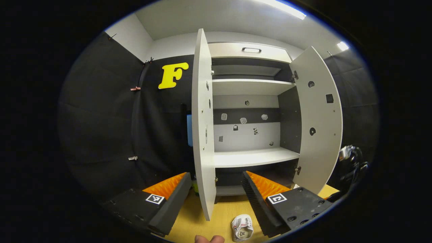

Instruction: Grab one shoe with the right hand and put it into the shoe cabinet, grab the other shoe with the left hand and put it into the shoe cabinet; then close the right door with the right hand and the left door with the left hand.

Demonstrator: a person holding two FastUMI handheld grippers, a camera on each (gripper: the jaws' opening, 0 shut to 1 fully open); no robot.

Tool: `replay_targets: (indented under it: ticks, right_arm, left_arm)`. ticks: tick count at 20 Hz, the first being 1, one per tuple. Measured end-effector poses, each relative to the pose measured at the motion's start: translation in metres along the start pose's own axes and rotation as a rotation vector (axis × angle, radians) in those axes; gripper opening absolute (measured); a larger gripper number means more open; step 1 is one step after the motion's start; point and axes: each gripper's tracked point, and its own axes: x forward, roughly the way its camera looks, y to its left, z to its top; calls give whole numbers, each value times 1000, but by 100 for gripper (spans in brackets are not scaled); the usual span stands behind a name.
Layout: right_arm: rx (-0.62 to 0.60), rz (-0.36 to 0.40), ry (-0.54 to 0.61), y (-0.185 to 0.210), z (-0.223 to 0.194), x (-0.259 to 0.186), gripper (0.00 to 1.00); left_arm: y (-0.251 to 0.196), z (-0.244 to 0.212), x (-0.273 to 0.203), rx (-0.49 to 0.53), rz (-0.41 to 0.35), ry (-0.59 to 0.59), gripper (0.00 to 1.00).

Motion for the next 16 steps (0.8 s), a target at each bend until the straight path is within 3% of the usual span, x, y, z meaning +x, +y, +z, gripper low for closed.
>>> replay_targets:
  ticks: [5,7,9,12,15,16]
  right_arm:
    - [44,-23,136,-4,-63,53,98]
    - [67,-42,170,-8,-82,72,86]
    - [92,-54,186,-8,-96,95,83]
    - [96,-95,204,-14,-110,126,64]
    - [93,-151,180,-24,-116,150,56]
    - [96,-180,156,-30,-114,156,46]
  left_arm:
    - [10,-10,-2,-2,5,15,95]
    - [14,-14,-3,-3,9,21,95]
    - [19,-18,-3,-1,7,26,95]
    - [26,-24,-2,1,14,43,94]
    - [32,-30,1,2,29,65,95]
    - [33,-31,3,6,27,68,95]
